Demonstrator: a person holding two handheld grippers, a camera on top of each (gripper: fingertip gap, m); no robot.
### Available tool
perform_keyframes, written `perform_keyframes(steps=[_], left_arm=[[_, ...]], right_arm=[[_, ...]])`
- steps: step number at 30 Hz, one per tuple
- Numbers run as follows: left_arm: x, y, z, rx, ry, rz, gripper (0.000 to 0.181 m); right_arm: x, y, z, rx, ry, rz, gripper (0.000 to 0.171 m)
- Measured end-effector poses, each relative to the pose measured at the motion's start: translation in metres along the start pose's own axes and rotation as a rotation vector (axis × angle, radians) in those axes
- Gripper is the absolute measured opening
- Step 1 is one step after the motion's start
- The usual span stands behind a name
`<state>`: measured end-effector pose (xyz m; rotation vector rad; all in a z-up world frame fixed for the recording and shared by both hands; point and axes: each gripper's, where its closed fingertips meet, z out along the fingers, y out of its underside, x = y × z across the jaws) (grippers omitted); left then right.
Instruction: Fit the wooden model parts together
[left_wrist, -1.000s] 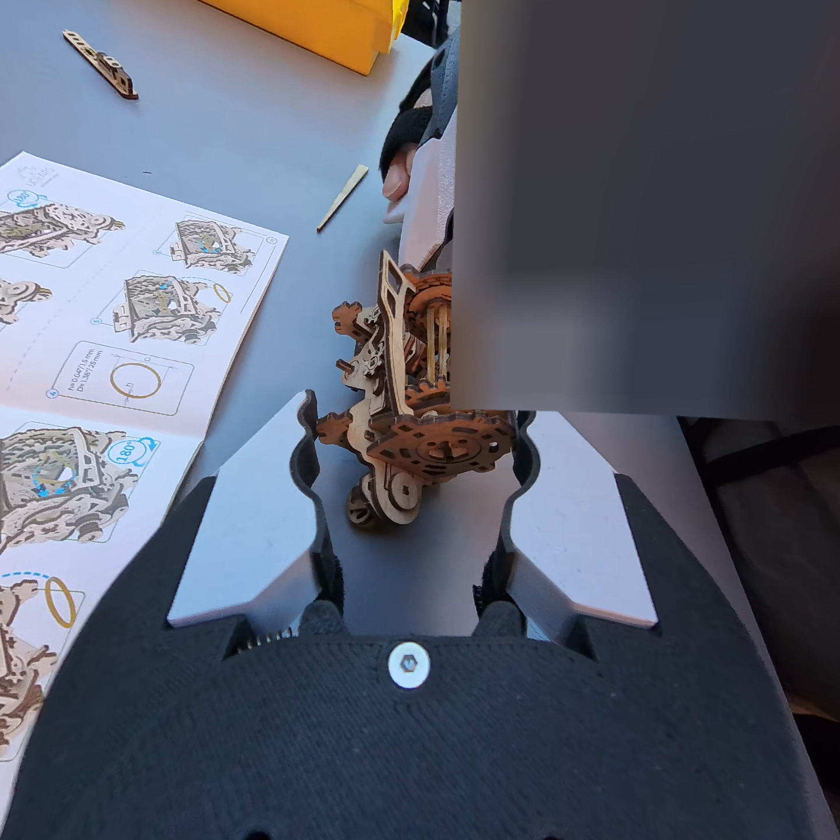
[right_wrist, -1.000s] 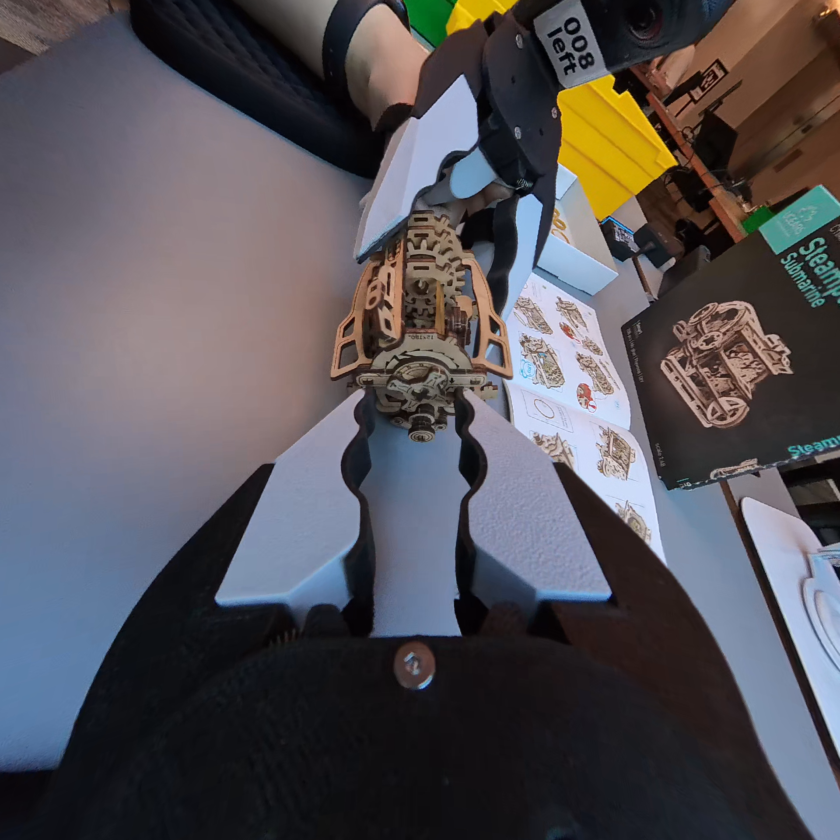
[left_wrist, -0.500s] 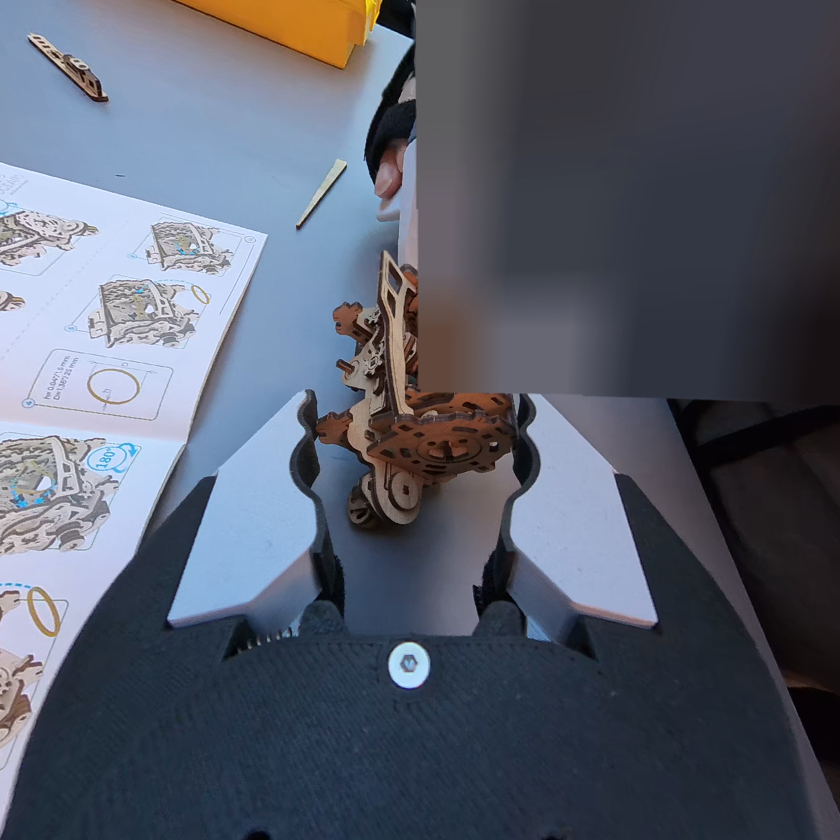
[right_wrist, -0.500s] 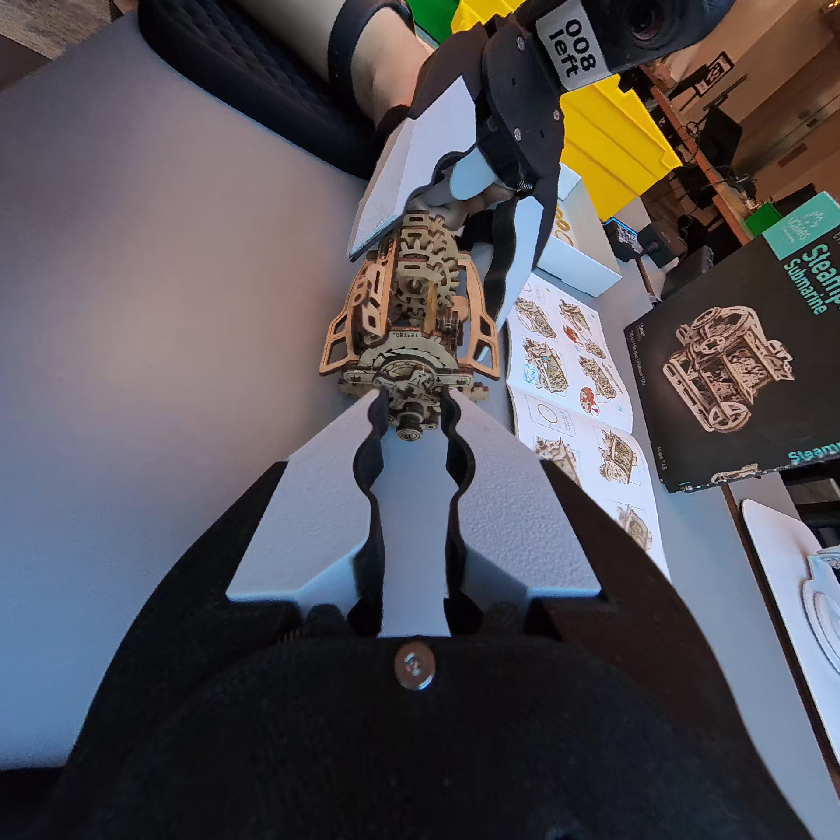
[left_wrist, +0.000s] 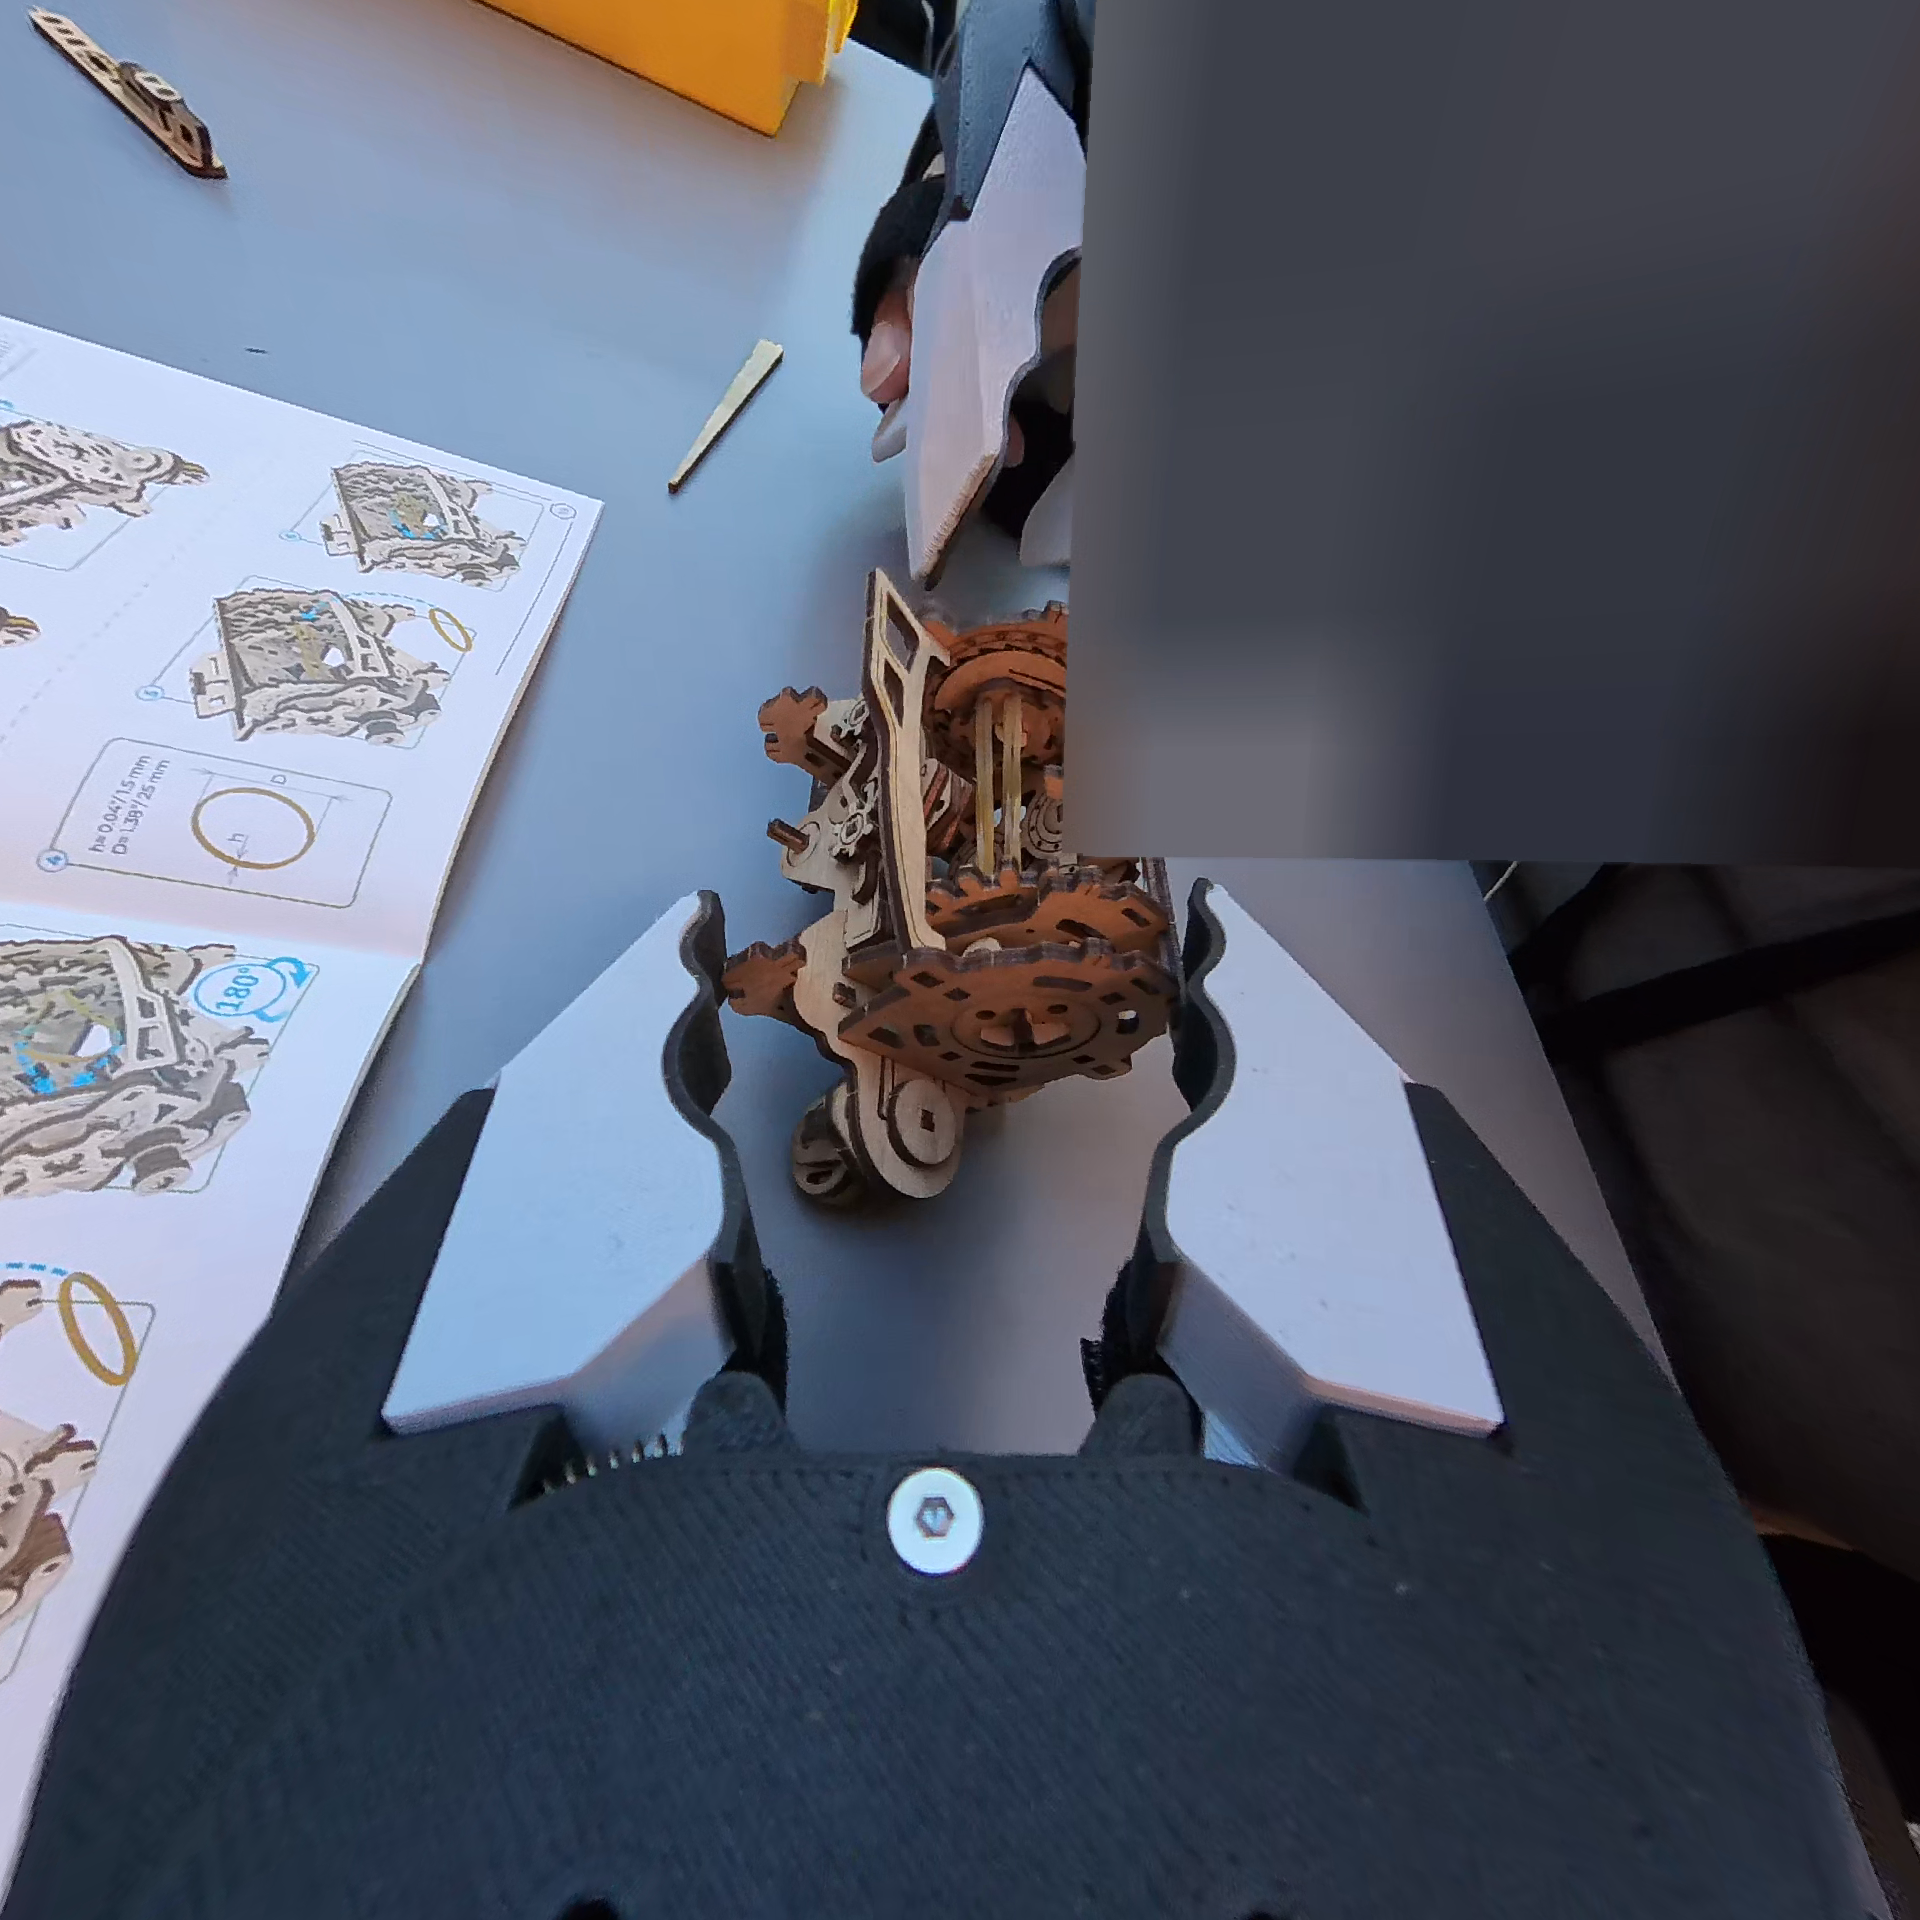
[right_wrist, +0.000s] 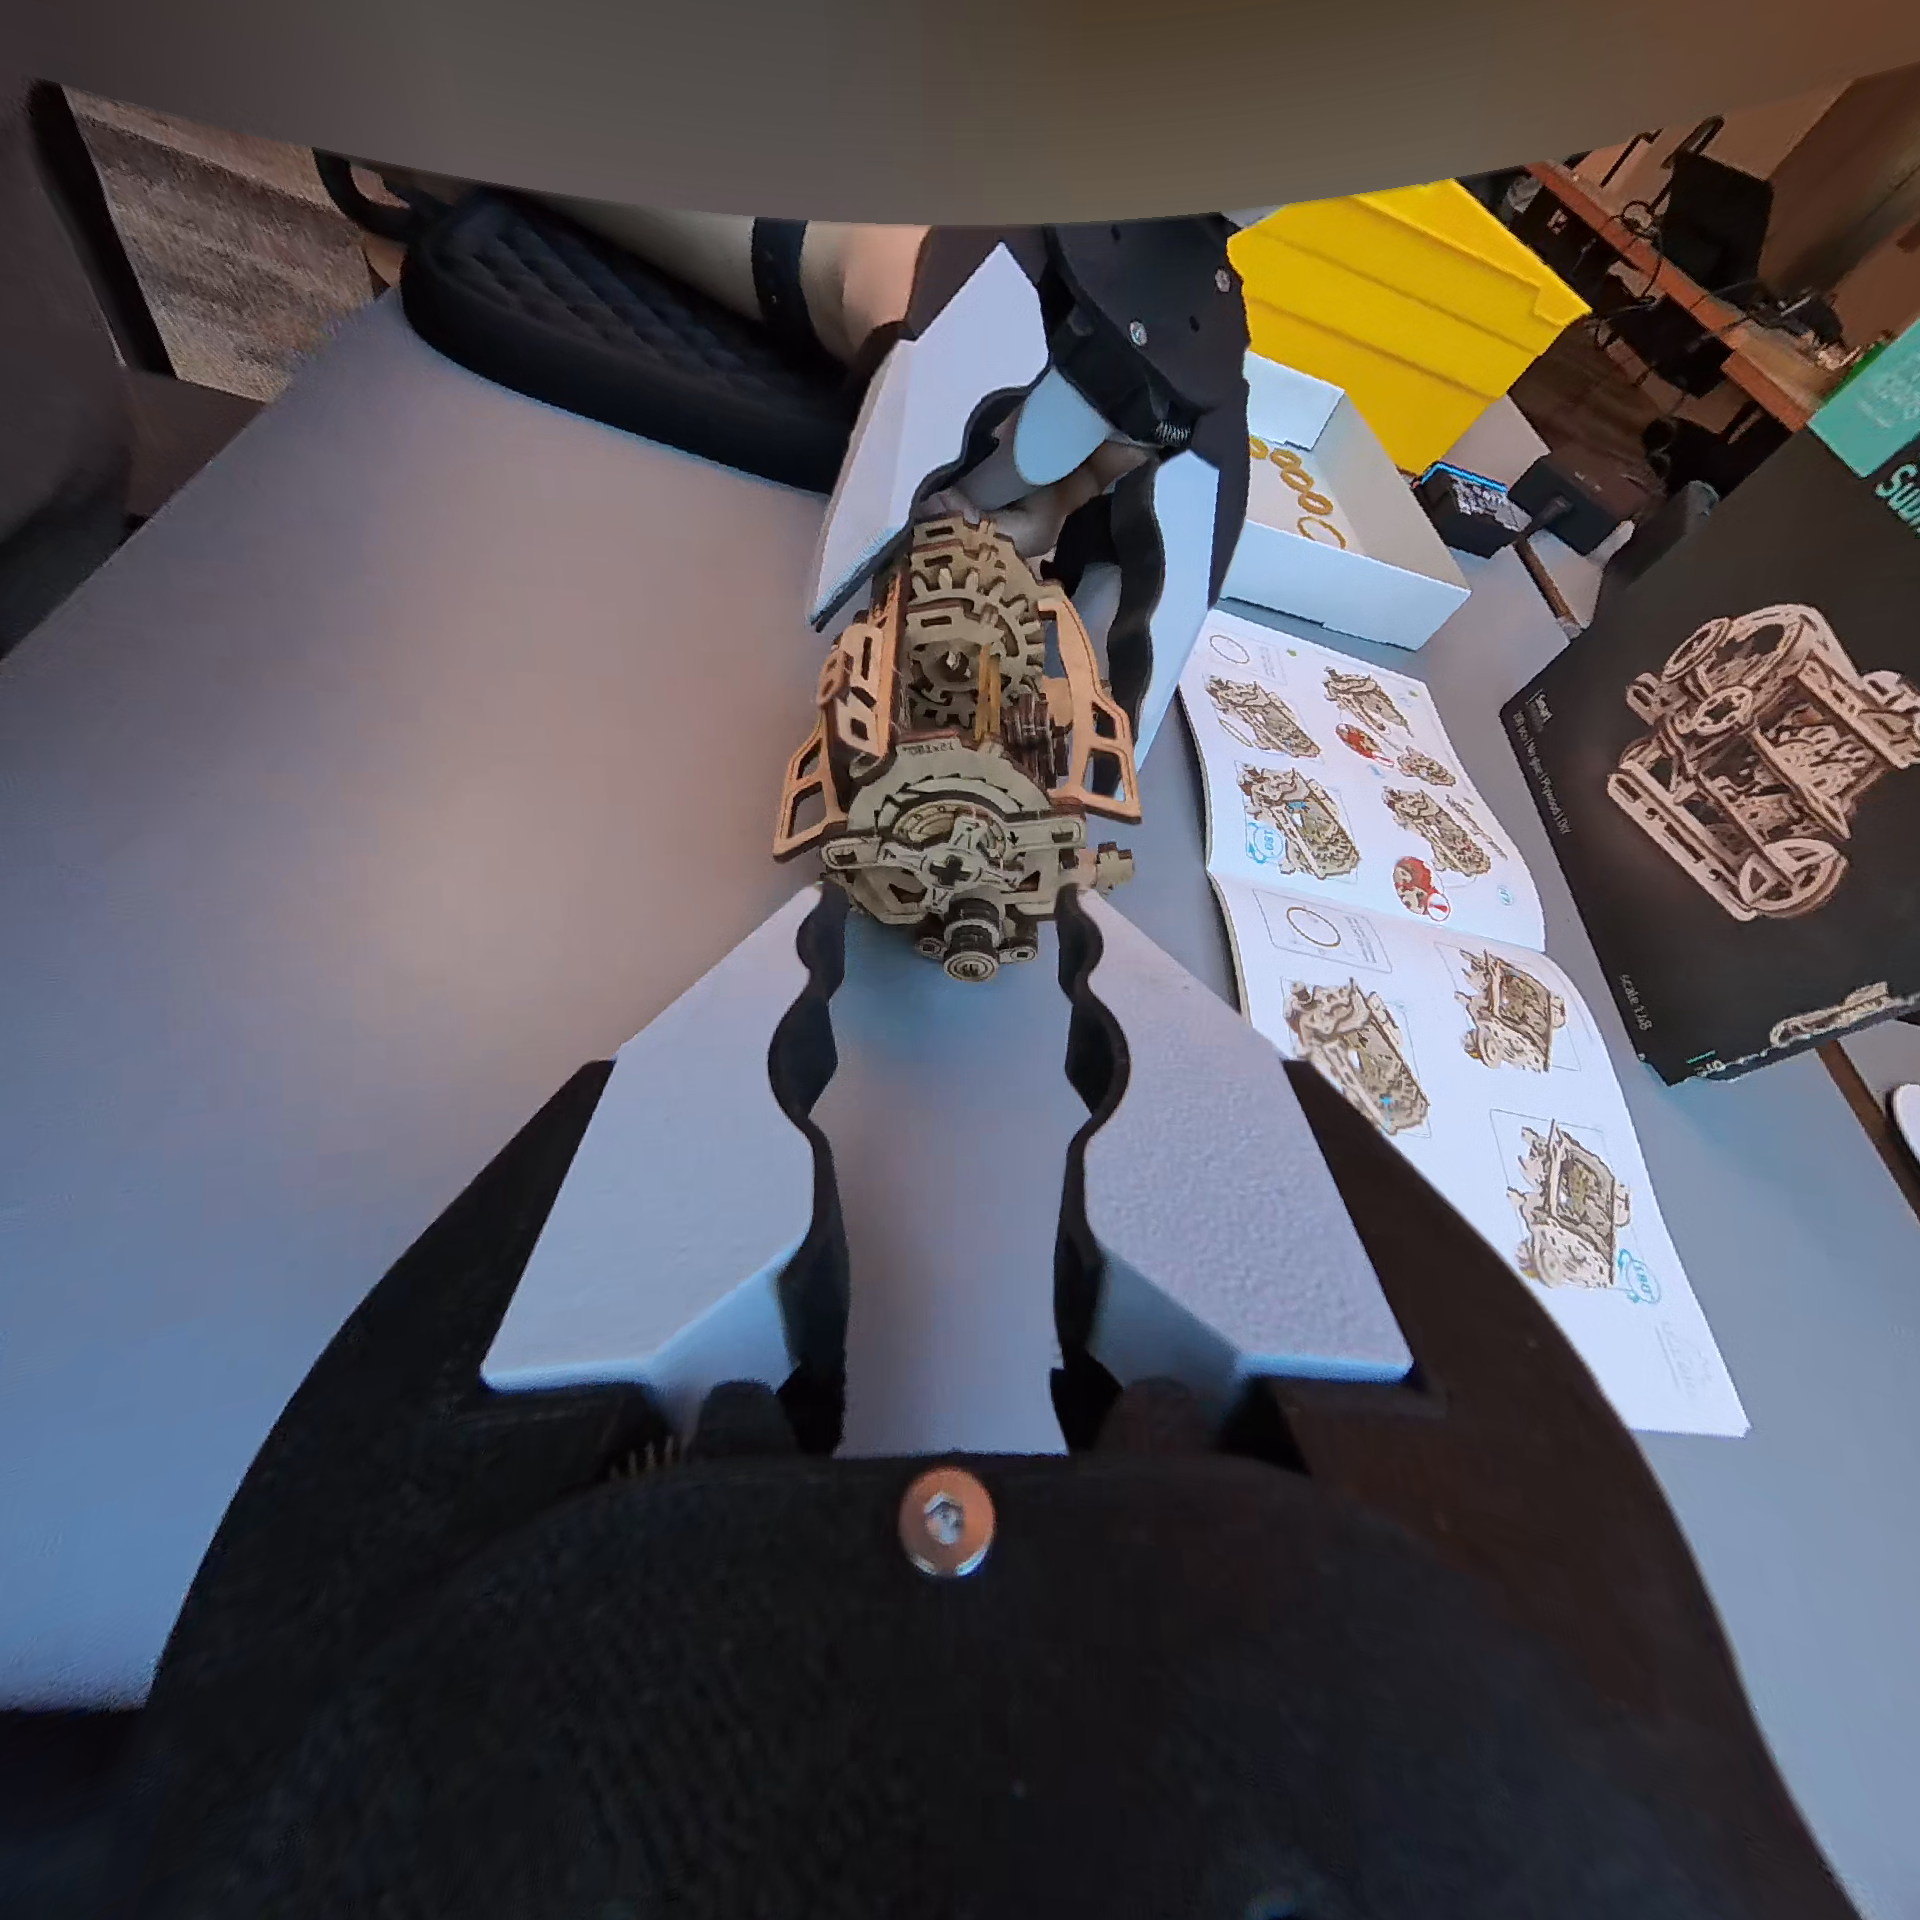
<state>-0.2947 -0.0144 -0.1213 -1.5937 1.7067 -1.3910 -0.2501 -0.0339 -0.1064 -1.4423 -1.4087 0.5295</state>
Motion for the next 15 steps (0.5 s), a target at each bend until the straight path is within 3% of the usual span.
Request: perform_keyframes(steps=[5, 10, 15], left_arm=[[-0.001, -0.001, 0.0, 0.004, 0.019, -0.036, 0.086], [-0.001, -0.001, -0.001, 0.005, 0.034, -0.056, 0.086], [-0.001, -0.001, -0.001, 0.004, 0.045, -0.063, 0.086]], right_arm=[[-0.004, -0.005, 0.006, -0.003, 0.027, -0.114, 0.037], [-0.003, -0.003, 0.009, -0.04, 0.12, -0.371, 0.028], [0.0, 0.0, 0.013, -0.056, 0.123, -0.36, 0.027]])
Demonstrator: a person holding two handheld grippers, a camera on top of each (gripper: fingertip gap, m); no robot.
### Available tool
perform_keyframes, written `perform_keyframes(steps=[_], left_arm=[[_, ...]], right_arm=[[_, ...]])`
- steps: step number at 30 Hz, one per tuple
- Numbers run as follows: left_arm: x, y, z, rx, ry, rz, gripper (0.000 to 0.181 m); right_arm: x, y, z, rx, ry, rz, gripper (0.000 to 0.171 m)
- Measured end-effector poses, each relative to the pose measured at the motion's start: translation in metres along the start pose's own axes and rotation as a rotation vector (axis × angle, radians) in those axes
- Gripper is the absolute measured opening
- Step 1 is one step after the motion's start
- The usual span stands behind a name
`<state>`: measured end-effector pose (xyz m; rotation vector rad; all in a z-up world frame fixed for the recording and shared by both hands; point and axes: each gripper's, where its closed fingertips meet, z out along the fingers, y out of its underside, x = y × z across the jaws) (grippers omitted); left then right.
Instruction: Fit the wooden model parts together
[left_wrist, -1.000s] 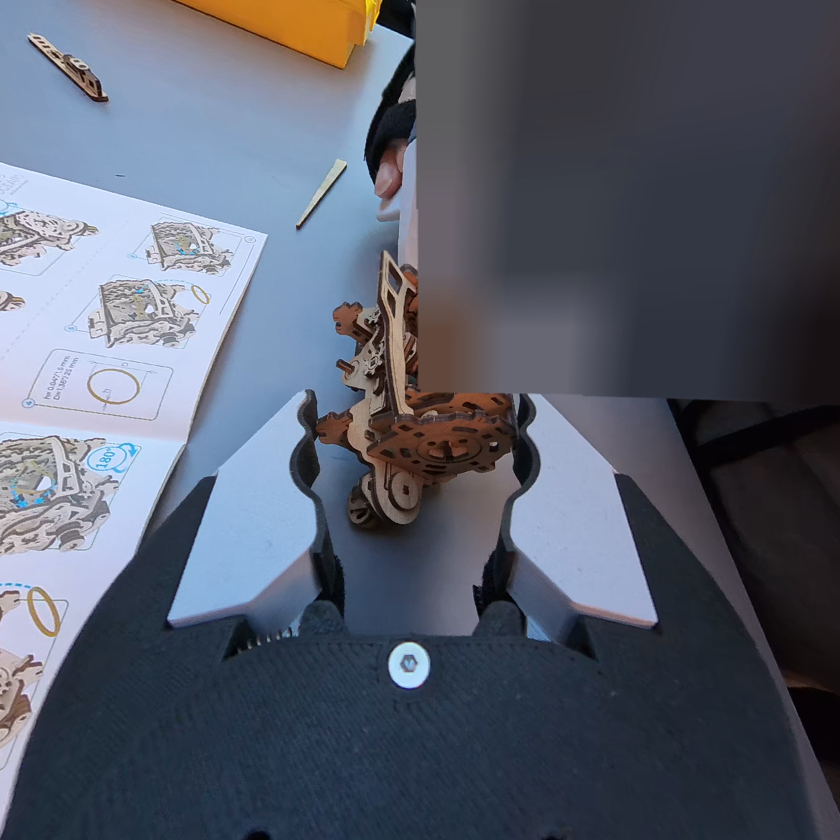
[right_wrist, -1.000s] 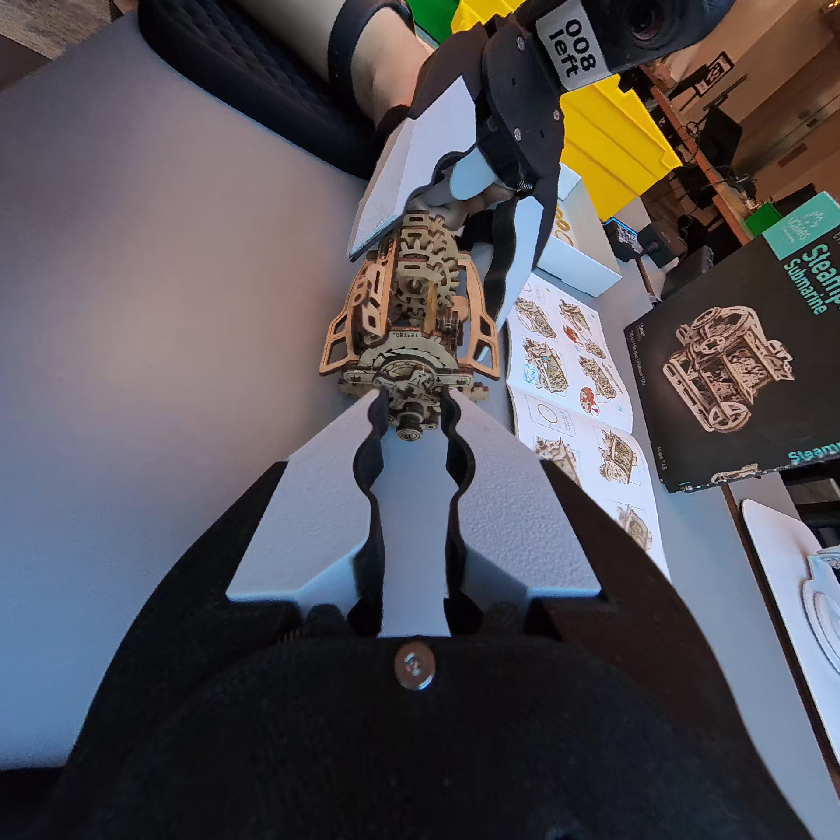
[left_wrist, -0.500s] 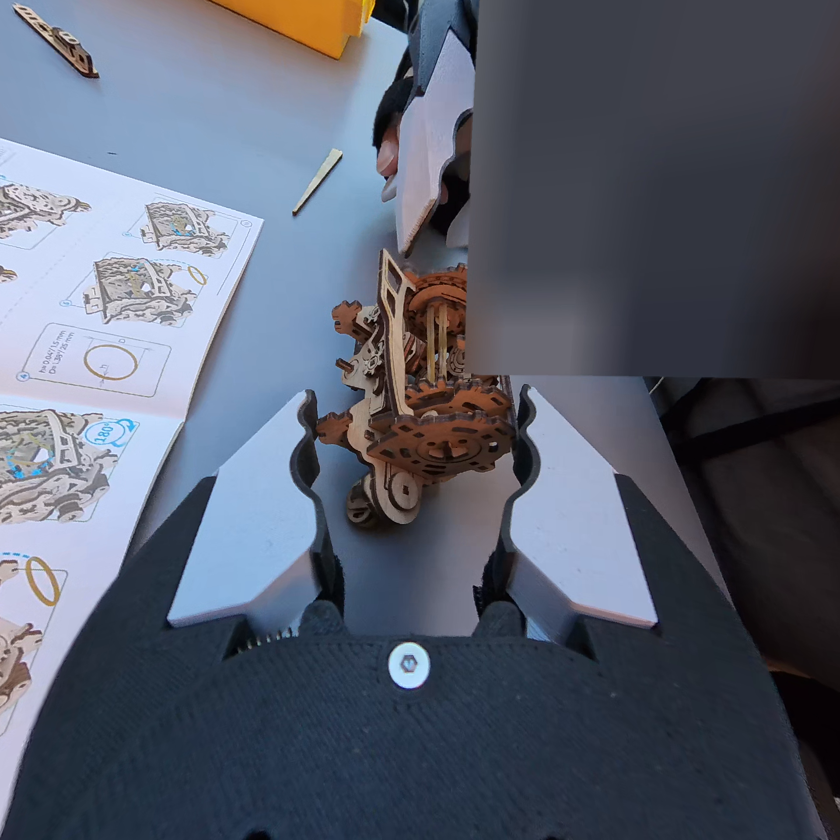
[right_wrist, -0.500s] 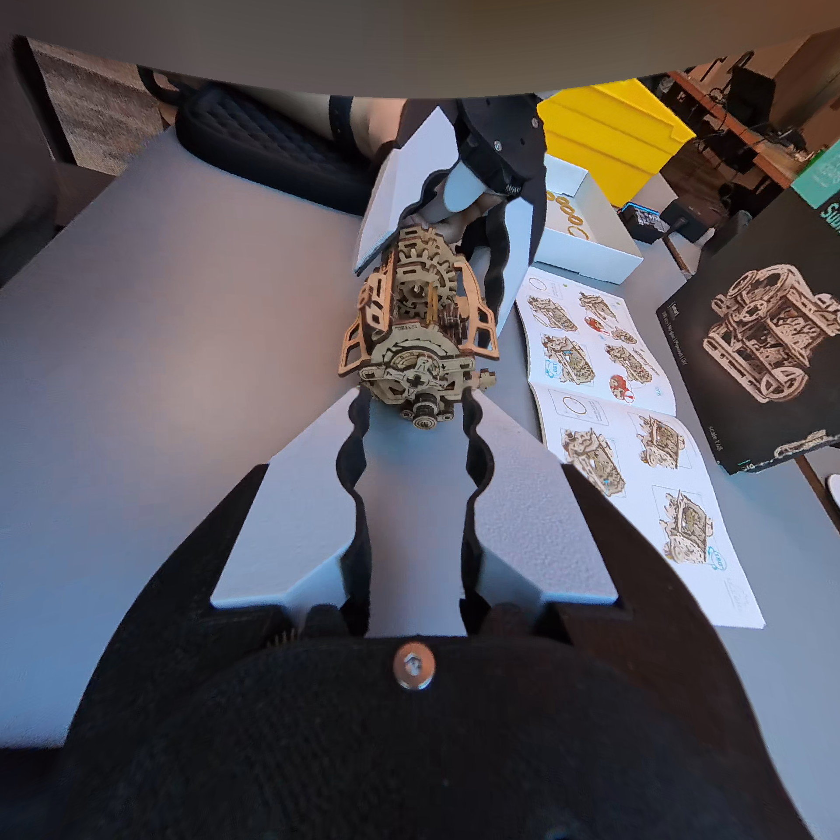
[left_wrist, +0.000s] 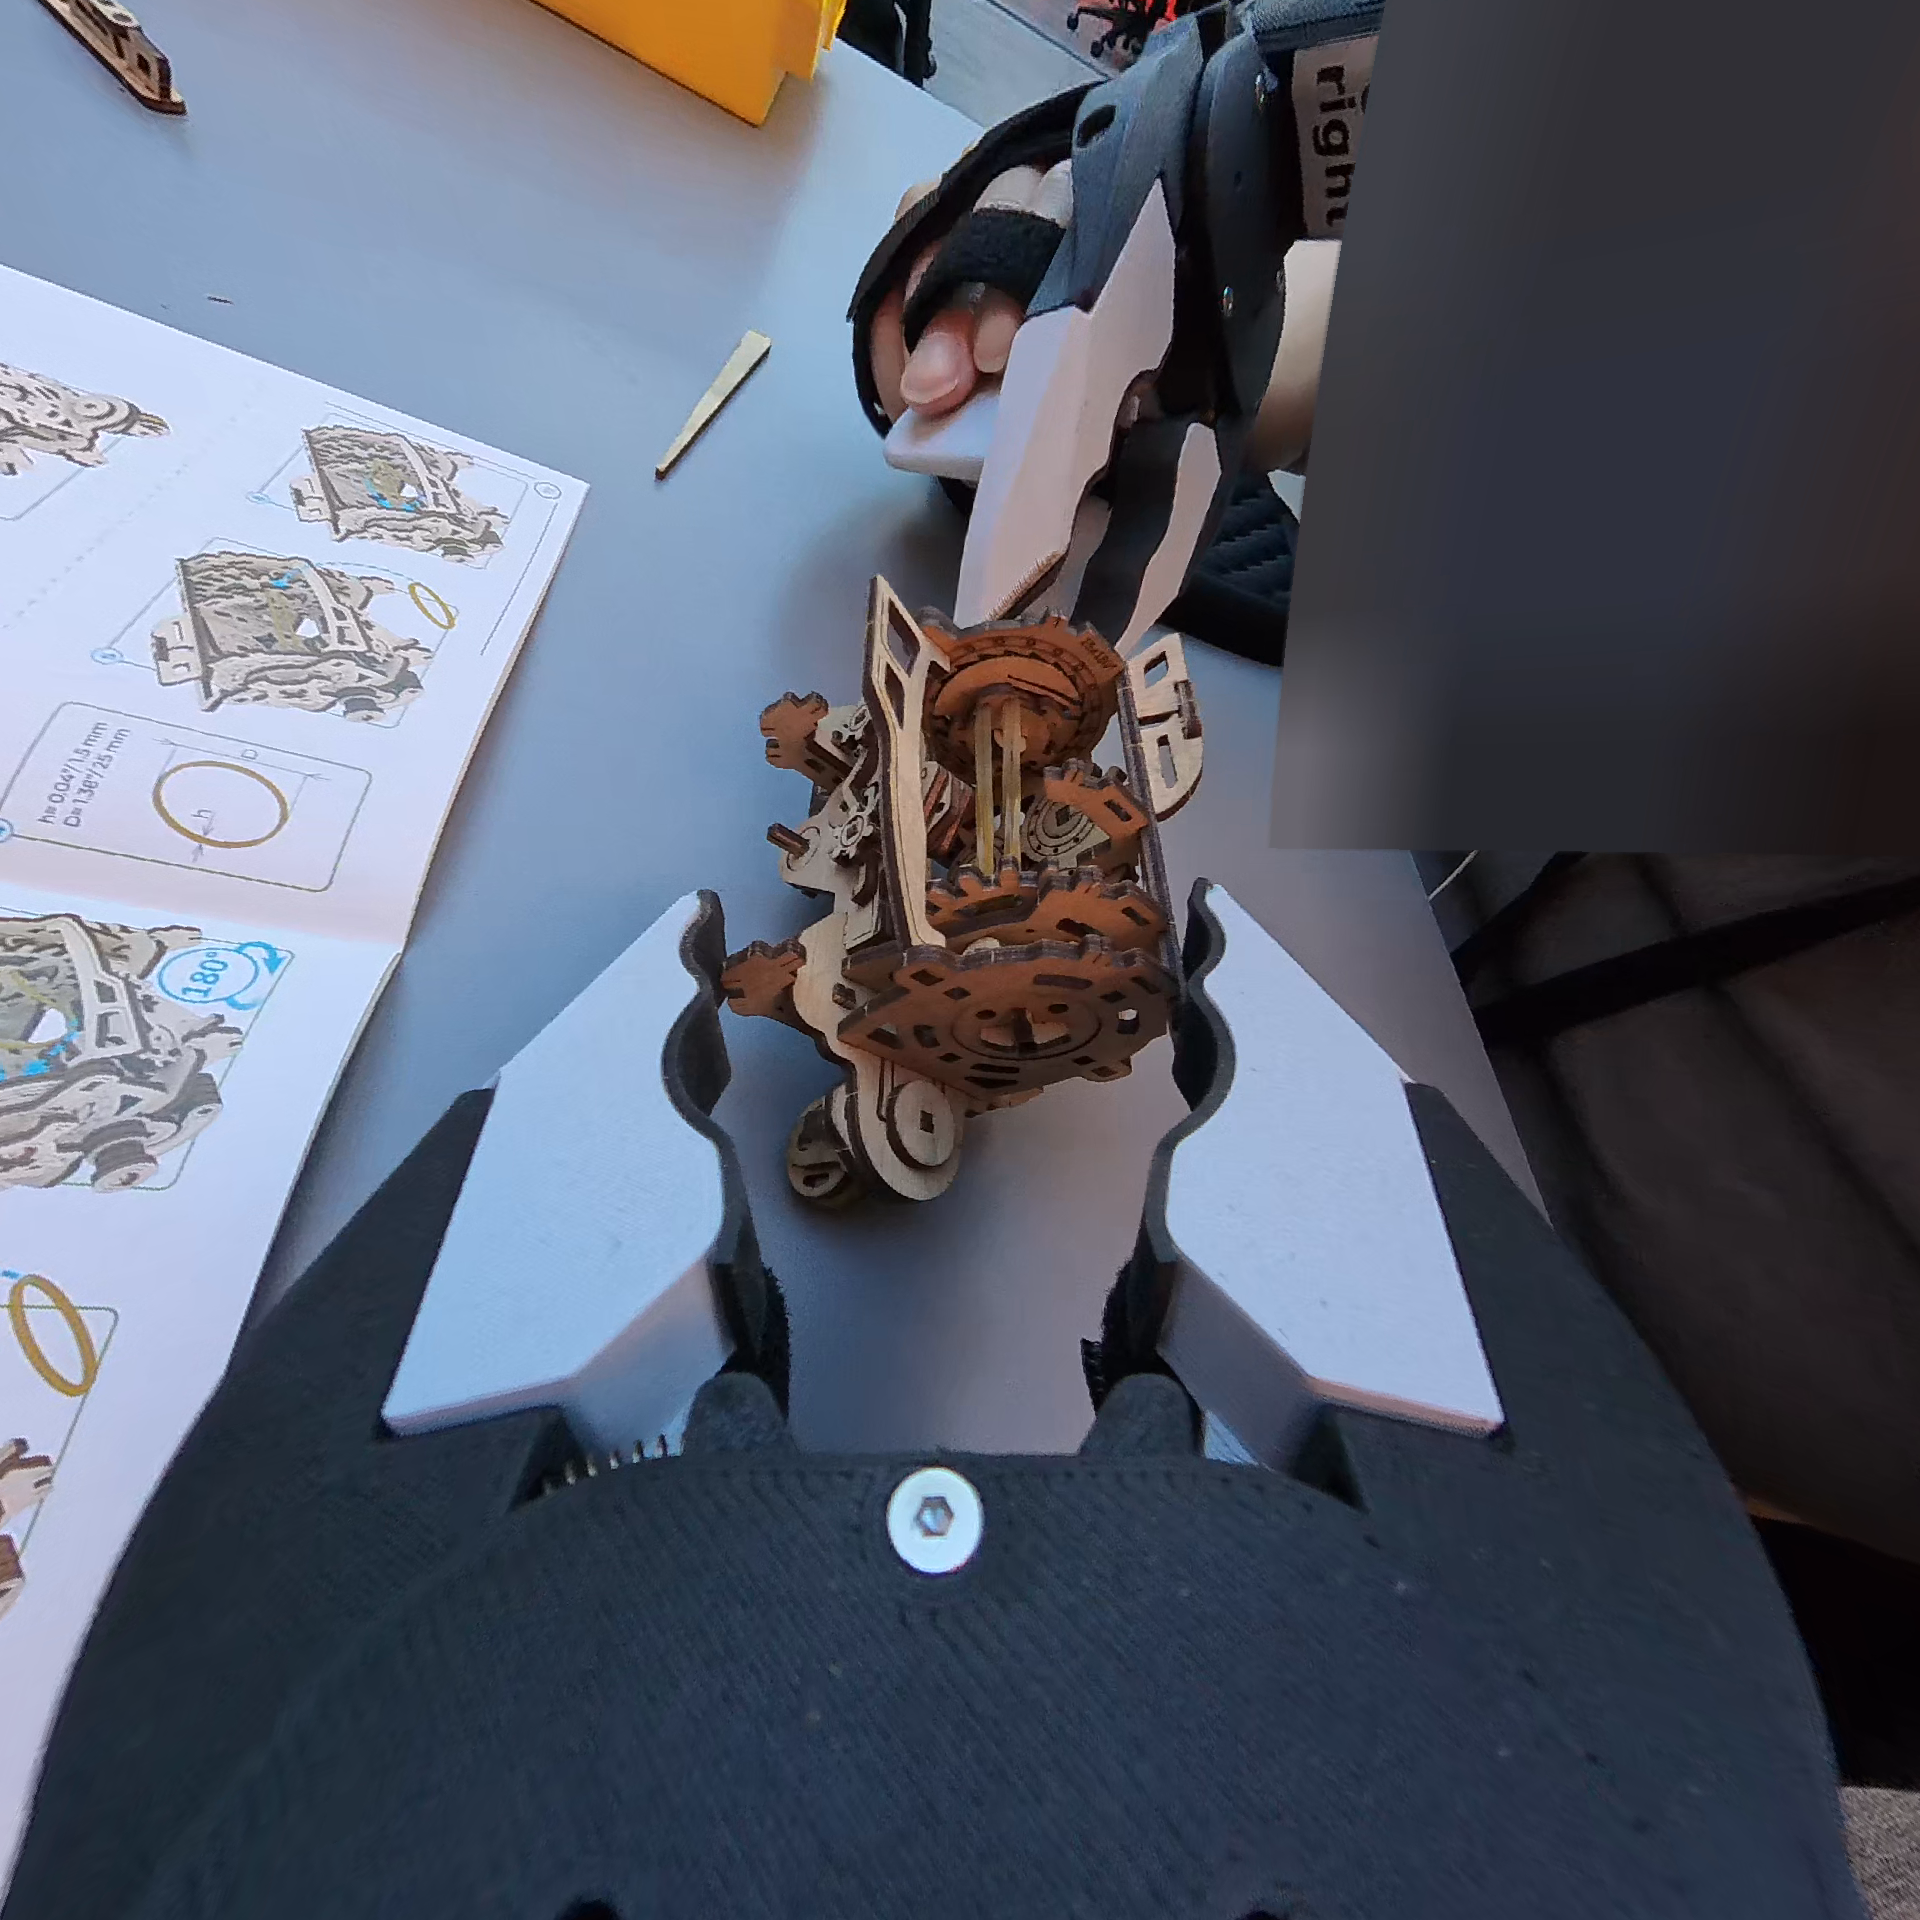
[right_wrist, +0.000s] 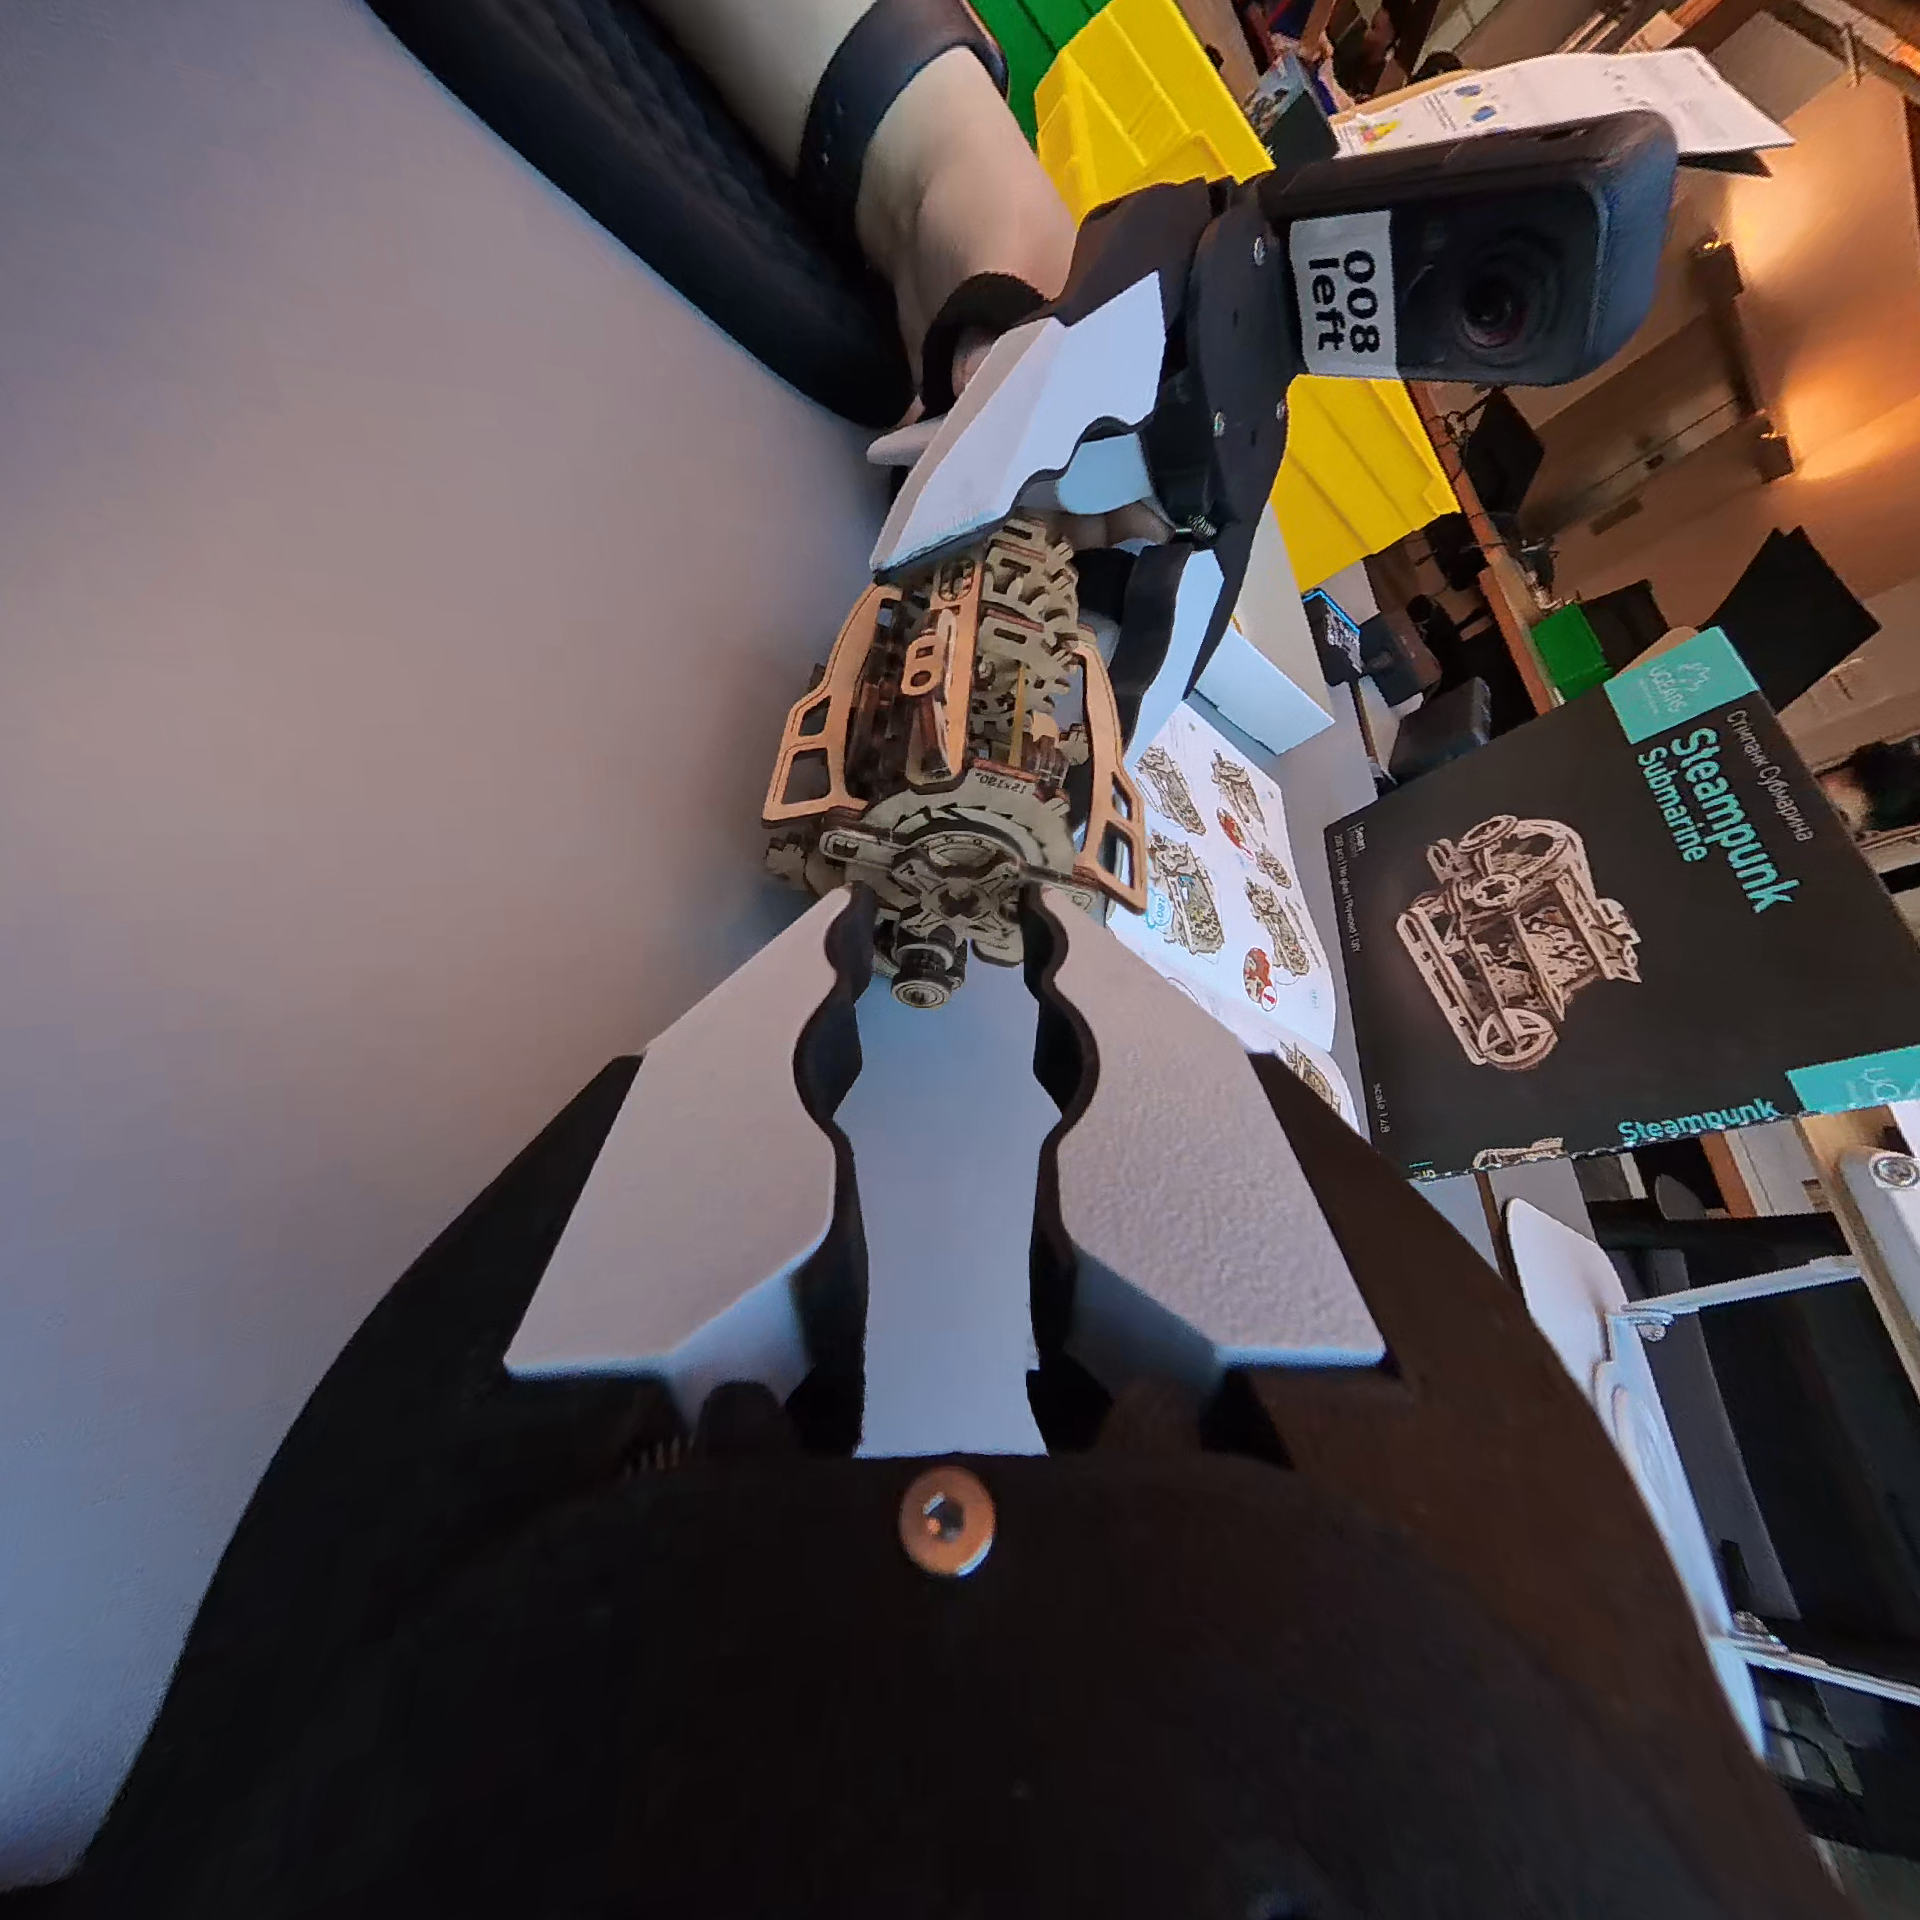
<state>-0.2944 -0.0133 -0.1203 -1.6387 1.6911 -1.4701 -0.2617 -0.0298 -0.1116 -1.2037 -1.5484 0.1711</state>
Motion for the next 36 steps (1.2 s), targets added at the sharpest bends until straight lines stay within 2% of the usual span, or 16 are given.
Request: perform_keyframes(steps=[8, 29, 36], left_arm=[[0.003, 0.0009, 0.0007, -0.008, 0.028, -0.002, 0.086], [0.0054, 0.0019, 0.0015, -0.014, 0.04, 0.005, 0.086], [0.0054, 0.0017, 0.0018, -0.014, 0.041, 0.001, 0.086]], right_arm=[[0.0012, -0.0018, 0.0009, 0.02, -0.014, 0.074, 0.02], [-0.0026, -0.0062, -0.0011, 0.039, -0.012, 0.018, 0.017], [-0.003, -0.0058, -0.0011, 0.047, -0.043, 0.087, 0.016]])
